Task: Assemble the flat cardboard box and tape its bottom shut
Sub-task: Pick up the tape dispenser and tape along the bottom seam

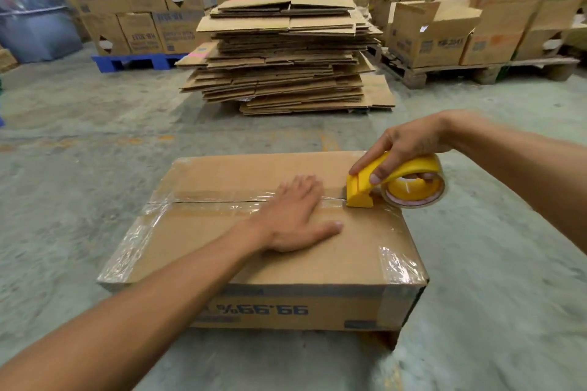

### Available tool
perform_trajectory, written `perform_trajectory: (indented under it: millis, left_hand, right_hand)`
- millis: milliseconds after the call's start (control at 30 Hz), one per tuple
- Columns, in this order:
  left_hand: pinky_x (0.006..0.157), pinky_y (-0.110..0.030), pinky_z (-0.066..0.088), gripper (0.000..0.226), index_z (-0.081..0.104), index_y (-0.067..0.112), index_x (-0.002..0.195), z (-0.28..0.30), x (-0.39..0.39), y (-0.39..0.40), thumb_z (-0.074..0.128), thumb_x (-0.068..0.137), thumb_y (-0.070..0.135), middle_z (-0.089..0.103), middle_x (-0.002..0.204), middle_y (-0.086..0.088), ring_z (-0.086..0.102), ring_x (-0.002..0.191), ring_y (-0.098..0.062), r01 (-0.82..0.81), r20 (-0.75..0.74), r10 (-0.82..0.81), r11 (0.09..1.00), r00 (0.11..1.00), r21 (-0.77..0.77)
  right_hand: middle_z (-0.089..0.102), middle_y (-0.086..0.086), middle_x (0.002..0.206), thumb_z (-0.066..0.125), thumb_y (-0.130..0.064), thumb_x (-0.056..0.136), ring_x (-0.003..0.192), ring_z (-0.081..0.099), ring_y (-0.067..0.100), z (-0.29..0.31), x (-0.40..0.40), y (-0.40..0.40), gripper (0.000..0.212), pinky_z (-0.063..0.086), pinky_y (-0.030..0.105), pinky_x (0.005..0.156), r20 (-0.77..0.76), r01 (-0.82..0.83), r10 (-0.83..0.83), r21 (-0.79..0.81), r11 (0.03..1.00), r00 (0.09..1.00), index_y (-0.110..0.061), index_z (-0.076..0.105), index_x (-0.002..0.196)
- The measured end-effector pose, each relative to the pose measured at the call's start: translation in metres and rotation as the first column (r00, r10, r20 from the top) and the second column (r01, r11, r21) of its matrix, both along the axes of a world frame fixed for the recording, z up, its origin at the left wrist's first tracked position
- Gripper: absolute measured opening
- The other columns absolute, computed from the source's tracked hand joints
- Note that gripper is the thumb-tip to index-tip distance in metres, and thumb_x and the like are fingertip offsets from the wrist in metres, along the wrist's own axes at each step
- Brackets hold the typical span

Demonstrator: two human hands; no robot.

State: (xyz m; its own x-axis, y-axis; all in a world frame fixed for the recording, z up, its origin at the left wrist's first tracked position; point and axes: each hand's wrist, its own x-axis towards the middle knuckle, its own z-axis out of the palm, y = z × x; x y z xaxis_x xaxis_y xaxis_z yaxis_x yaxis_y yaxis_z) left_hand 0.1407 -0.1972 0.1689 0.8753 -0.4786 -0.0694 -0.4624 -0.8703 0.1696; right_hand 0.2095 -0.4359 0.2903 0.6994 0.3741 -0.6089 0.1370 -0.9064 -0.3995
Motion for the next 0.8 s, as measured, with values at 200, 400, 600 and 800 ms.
perform_trajectory:
  millis: [200,400,600,800]
  left_hand:
    - [0.121,-0.046,0.0,0.123,-0.004,0.016,0.156,-0.008,0.003,-0.066,0.023,0.065,0.095,-0.004,0.166,-0.002,-0.007,0.152,-0.023,-0.156,-0.013,0.155,0.987,0.988,-0.041]
    - [0.122,-0.042,-0.001,0.121,-0.004,0.019,0.156,-0.007,0.003,-0.062,0.021,0.065,0.096,-0.008,0.165,0.003,-0.01,0.151,-0.021,-0.162,-0.026,0.161,0.987,0.987,-0.025]
    - [0.122,-0.042,-0.002,0.12,-0.006,0.021,0.156,-0.005,0.002,-0.062,0.015,0.064,0.096,-0.011,0.164,0.004,-0.011,0.151,-0.019,-0.137,-0.011,0.137,0.991,0.99,0.001]
    - [0.122,-0.042,-0.001,0.122,-0.006,0.023,0.156,-0.006,0.004,-0.062,0.013,0.062,0.098,-0.011,0.164,0.006,-0.011,0.151,-0.017,-0.147,-0.014,0.147,0.989,0.989,0.008]
  right_hand:
    - [0.072,0.007,0.096,0.076,-0.028,0.083,0.052,0.06,0.017,-0.002,0.003,-0.01,0.045,0.051,0.024,0.038,-0.042,-0.006,0.01,0.084,0.996,0.999,-0.041,0.066,0.125]
    - [0.072,0.013,0.097,0.077,-0.03,0.08,0.054,0.061,0.018,0.01,-0.003,-0.066,0.047,0.052,0.026,0.042,-0.088,0.053,-0.049,0.04,0.998,0.995,-0.045,0.066,0.123]
    - [0.068,0.006,0.072,0.075,-0.027,0.077,0.045,0.055,0.015,-0.005,-0.015,-0.13,0.052,0.049,0.024,0.038,-0.195,0.221,-0.191,0.149,0.964,0.962,-0.036,0.065,0.127]
    - [0.049,0.002,0.054,0.085,-0.058,0.053,0.034,0.041,0.009,-0.091,-0.004,-0.141,0.085,0.042,0.02,0.038,-0.361,0.31,-0.26,0.086,0.947,0.896,-0.033,0.063,0.131]
